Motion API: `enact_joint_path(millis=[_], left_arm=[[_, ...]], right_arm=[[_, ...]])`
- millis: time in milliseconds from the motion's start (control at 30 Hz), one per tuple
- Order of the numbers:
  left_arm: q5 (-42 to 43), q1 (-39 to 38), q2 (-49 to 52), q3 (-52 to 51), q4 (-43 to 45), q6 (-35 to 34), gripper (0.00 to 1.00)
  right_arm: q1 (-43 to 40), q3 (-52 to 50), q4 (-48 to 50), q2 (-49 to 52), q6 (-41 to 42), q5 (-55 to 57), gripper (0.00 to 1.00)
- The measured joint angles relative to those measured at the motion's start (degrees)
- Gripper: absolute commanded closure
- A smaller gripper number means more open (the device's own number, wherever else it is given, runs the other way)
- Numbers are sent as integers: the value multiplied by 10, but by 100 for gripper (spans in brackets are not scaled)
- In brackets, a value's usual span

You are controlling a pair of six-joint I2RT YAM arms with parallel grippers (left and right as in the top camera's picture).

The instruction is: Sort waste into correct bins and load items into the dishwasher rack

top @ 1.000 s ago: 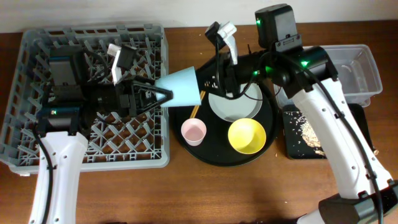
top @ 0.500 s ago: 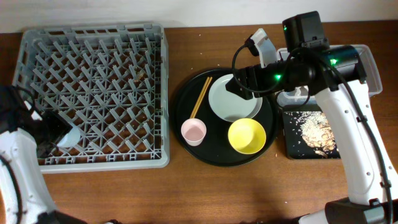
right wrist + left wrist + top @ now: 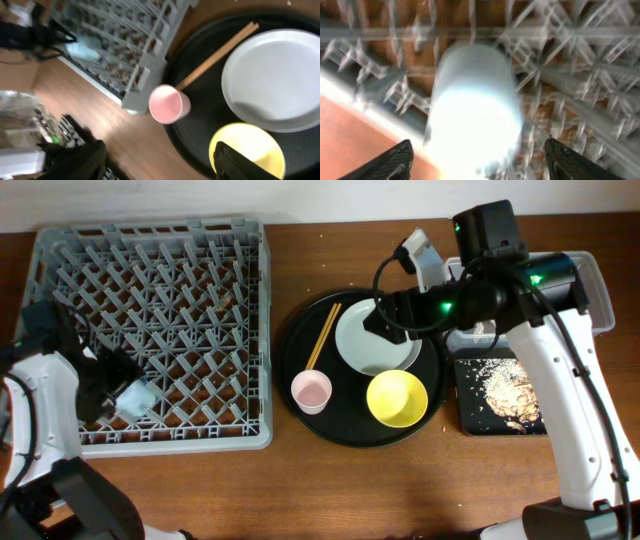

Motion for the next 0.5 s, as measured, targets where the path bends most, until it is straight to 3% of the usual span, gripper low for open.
enact_joint_path(millis=[33, 133, 233, 300, 367, 400, 433, 467, 500], left_arm=[[3, 0, 1, 56, -41, 3, 1], [38, 0, -13, 192, -125, 51, 1], [283, 2, -32, 200, -124, 192, 1], [425, 0, -32, 200, -126, 268, 1], [480, 0, -32, 200, -129, 294, 1], [490, 0, -32, 200, -132, 299, 1], [495, 0, -32, 200, -140, 302, 1], [497, 0, -32, 200, -143, 304, 1], [498, 0, -32, 200, -146, 307, 1]], right_arm=[[22, -16, -5, -1, 1, 29, 33], [91, -147, 54, 9, 49, 102, 36], [154, -309, 252, 32, 61, 132, 37], [176, -358, 324, 35, 70, 144, 39], [176, -386, 389, 36, 156, 191, 53], [176, -386, 401, 40, 173, 198, 77], [176, -386, 422, 56, 199, 205, 87], [176, -386, 426, 75, 215, 207, 96], [176, -387, 423, 92, 229, 209, 96]])
